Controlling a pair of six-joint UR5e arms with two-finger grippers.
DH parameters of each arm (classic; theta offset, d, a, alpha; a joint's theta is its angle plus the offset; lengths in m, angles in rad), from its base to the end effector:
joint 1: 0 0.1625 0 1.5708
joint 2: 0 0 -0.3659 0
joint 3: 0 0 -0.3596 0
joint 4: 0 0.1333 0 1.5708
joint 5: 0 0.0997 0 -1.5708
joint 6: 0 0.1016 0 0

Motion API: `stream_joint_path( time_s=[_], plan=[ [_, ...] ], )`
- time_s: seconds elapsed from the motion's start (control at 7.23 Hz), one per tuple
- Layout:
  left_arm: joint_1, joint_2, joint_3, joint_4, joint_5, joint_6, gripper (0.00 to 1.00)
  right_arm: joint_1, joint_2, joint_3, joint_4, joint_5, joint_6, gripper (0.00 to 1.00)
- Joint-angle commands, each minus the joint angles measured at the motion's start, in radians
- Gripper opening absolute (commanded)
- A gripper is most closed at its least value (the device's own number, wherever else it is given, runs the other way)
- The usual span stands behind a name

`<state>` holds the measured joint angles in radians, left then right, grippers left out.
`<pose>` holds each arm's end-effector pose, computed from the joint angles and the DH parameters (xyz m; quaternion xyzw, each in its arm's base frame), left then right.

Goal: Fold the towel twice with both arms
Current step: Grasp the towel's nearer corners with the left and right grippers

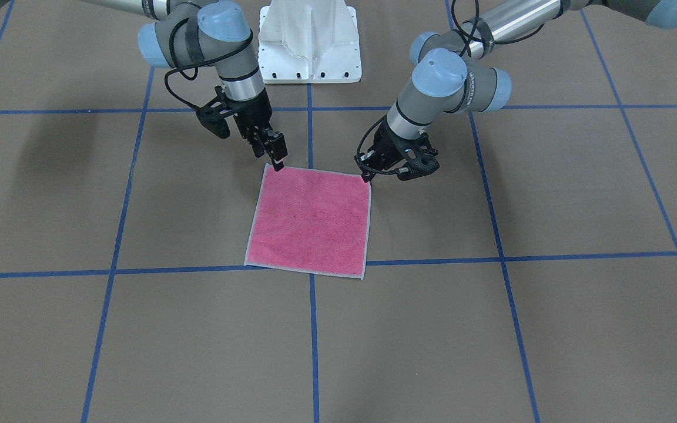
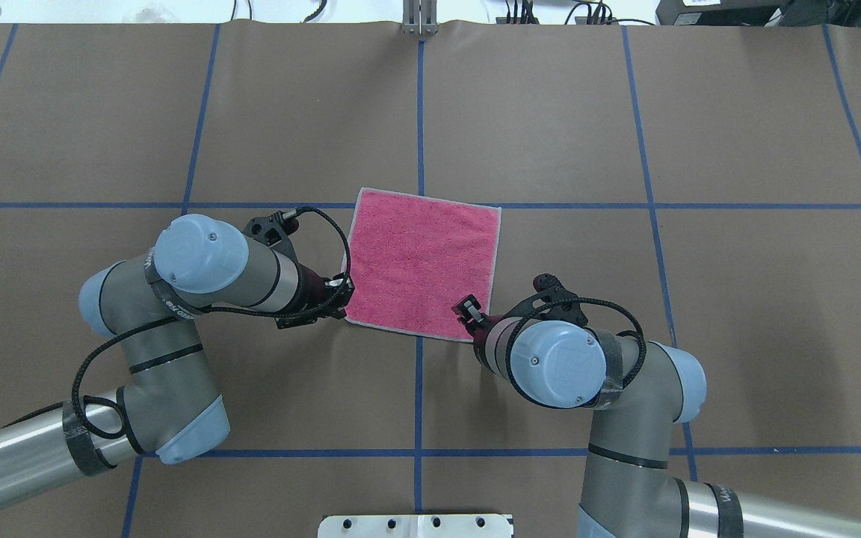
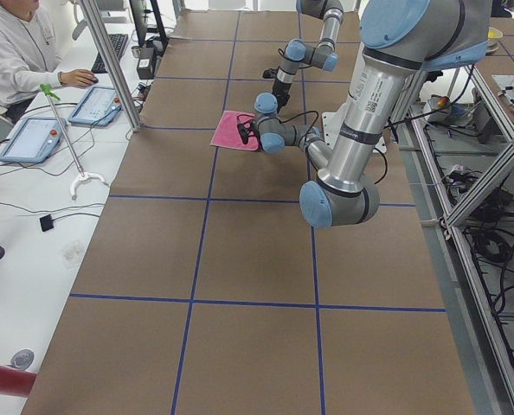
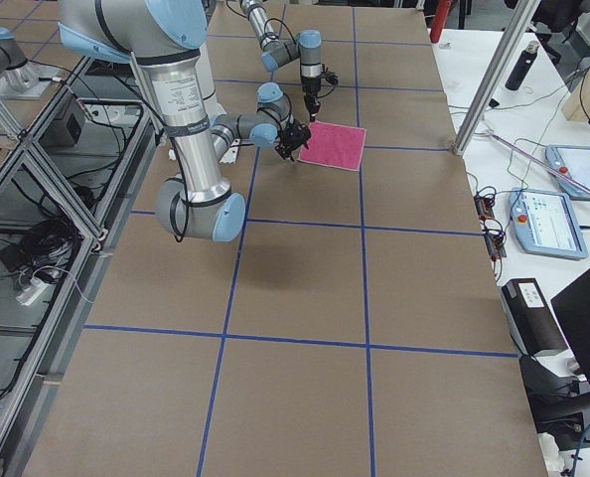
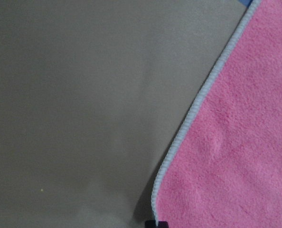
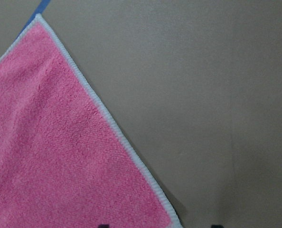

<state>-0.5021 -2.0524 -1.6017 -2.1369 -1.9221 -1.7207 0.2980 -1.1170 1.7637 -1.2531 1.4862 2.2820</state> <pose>0.4909 -0.3817 0.2677 -0.0590 0.5241 -0.1856 0.8291 -0.5199 -0.3081 0.2505 -0.0584 -0.4611 0.4451 0.7654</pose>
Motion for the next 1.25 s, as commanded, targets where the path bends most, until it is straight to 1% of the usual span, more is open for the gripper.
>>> stream_joint_path(
  time_s=[0.0, 0.42, 0.55, 0.69, 0.83, 0.97, 1.11],
  plan=[
    [0.0, -0.002, -0.001, 0.0, -0.002, 0.0, 0.0, 0.0, 0.003, -0.004, 0.003, -0.023, 0.059, 0.7],
    [0.0, -0.002, -0.004, 0.0, 0.0, 0.0, 0.0, 0.0, 0.003, -0.015, -0.002, -0.027, 0.06, 0.67],
    [0.0, -0.002, -0.004, 0.0, 0.0, 0.001, 0.0, 0.0, 0.017, -0.044, -0.002, -0.027, 0.06, 0.67],
    [0.0, -0.002, -0.004, 0.0, -0.002, 0.001, 0.0, 0.0, 0.031, -0.053, -0.002, -0.027, 0.06, 0.66],
    [0.0, 0.0, -0.004, 0.0, -0.002, 0.001, 0.0, 0.0, 0.031, -0.053, -0.002, -0.027, 0.06, 0.64],
    [0.0, 0.0, -0.004, 0.0, 0.0, 0.0, 0.0, 0.0, 0.031, -0.052, -0.002, -0.027, 0.06, 0.57],
    [0.0, -0.002, -0.004, 0.0, 0.0, 0.001, 0.0, 0.001, 0.031, -0.05, 0.0, -0.027, 0.059, 0.42]
  ],
)
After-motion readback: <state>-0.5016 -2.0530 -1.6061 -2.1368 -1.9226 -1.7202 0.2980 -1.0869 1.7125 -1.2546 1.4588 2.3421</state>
